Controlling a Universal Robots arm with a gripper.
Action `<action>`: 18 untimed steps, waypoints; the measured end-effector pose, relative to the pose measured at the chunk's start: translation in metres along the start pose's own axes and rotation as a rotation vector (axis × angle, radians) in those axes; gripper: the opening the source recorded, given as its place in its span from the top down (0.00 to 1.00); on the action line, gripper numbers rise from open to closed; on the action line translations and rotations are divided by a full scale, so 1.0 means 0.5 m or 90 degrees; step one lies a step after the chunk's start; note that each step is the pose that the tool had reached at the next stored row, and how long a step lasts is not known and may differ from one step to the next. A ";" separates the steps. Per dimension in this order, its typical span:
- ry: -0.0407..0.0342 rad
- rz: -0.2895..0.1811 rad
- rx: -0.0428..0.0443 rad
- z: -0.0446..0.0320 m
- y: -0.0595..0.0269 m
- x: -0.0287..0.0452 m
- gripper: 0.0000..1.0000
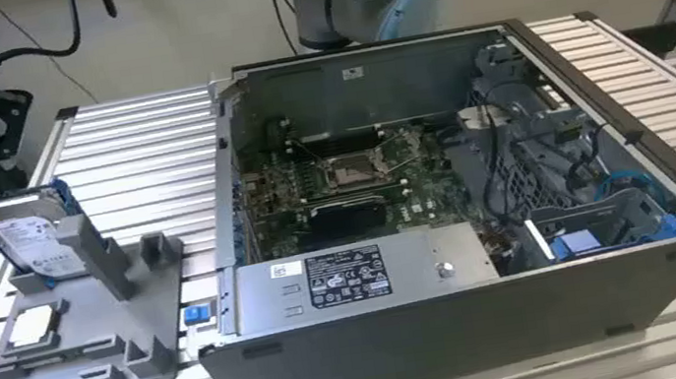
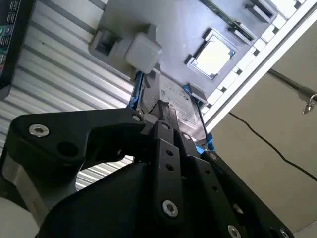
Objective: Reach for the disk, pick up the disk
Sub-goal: 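Reach for the disk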
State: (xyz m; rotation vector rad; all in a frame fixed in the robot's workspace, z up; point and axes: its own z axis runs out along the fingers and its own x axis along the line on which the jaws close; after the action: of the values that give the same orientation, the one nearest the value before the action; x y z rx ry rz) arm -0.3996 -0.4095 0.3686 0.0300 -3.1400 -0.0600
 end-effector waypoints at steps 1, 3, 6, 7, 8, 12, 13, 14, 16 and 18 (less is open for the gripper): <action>0.0000 0.000 0.0000 0.000 0.000 0.000 1.00; 0.0000 0.000 0.0000 0.000 0.000 0.000 1.00; 0.0000 0.000 0.0000 0.000 0.000 0.000 1.00; 0.0000 0.000 0.0000 0.000 0.000 0.000 1.00; 0.0000 0.000 0.0000 0.000 0.000 0.000 1.00; 0.0000 0.000 0.0000 0.000 0.000 0.000 1.00; 0.0000 0.000 0.0000 0.000 0.000 0.000 1.00; 0.0001 0.000 0.0000 0.000 0.001 0.001 1.00; 0.0001 0.000 0.0000 0.001 0.007 0.008 1.00; 0.0000 0.000 0.0000 0.003 0.016 0.019 1.00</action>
State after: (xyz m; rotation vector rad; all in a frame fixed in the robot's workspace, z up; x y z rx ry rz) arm -0.4092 -0.4015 0.3674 0.0299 -3.1401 -0.0601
